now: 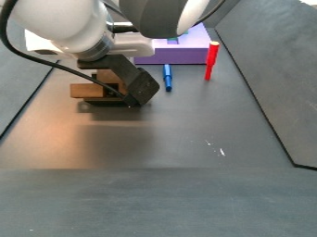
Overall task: Pick up the brown object. Move up. Place the brown object on the fixture. Regrasp the brown object. Move to above the board. Insert the brown object.
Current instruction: Place the brown object on the fixture.
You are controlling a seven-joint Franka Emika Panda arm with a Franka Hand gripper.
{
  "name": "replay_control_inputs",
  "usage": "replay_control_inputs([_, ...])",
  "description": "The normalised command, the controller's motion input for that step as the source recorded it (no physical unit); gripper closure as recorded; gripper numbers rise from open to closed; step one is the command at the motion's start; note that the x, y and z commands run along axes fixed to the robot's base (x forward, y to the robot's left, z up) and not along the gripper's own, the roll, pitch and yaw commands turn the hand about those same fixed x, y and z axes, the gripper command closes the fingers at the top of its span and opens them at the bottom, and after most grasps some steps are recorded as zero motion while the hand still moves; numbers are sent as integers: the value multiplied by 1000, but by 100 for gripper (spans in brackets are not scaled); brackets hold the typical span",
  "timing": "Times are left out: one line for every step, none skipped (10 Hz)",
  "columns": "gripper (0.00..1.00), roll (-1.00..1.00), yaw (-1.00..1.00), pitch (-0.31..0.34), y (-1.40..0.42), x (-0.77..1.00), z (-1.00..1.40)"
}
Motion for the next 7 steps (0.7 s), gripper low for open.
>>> replay_control_inputs([100,-49,0,151,0,400,-69])
replay_control_inputs([100,-100,-17,180,0,409,-31])
replay_control_inputs([100,-231,-51,137,9,340,0])
replay_control_inputs([100,-340,-94,0,46,206,0])
replay_control_inputs([100,-360,-49,0,71,146,11])
replay_control_inputs([100,-531,-37,0,100,166,0])
replay_control_inputs([100,-631,-71,0,103,146,0])
